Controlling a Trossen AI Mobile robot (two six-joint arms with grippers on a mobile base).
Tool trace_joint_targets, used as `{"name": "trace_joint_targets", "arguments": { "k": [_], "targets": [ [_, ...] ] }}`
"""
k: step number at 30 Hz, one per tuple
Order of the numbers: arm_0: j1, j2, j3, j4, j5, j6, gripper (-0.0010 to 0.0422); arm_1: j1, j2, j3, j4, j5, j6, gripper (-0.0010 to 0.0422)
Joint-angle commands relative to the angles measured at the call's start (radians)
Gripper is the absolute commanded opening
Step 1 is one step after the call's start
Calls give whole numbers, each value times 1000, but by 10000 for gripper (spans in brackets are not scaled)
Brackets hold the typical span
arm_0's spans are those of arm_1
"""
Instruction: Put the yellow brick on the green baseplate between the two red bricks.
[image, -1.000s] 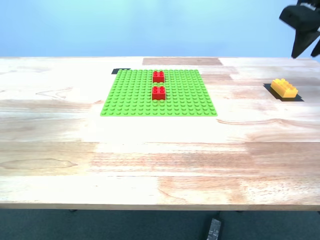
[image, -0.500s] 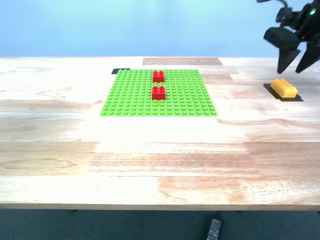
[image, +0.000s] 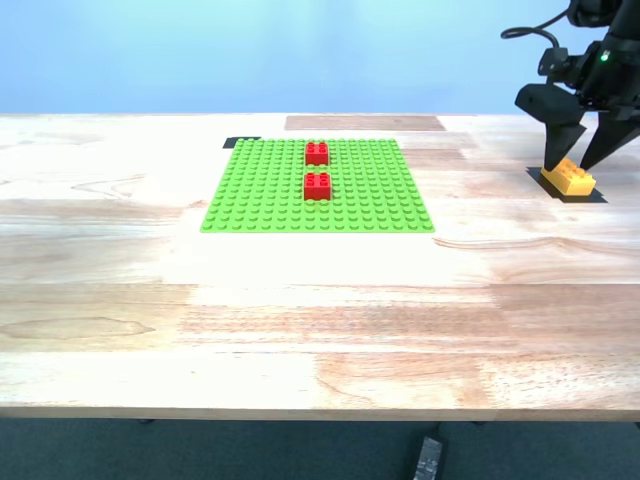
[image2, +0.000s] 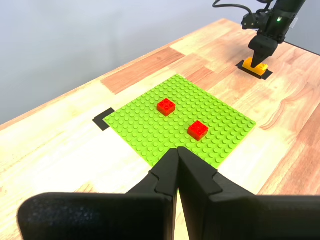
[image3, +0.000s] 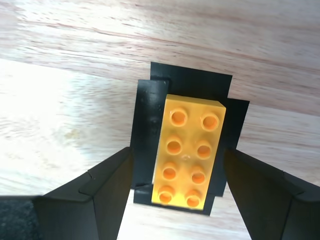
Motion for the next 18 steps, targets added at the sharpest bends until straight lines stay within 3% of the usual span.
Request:
{"name": "trace_joint_targets", "arguments": {
  "k": [1, 13, 18],
  "targets": [
    [1, -3, 0, 1, 0, 1, 0, 0, 6, -2, 5, 3, 2, 238],
    [1, -15, 0, 14, 0, 1, 0, 0, 6, -23, 36, -3, -9, 119],
    [1, -24, 0, 17, 0, 0, 0, 0, 8, -33, 42, -3, -12, 89]
  ]
}}
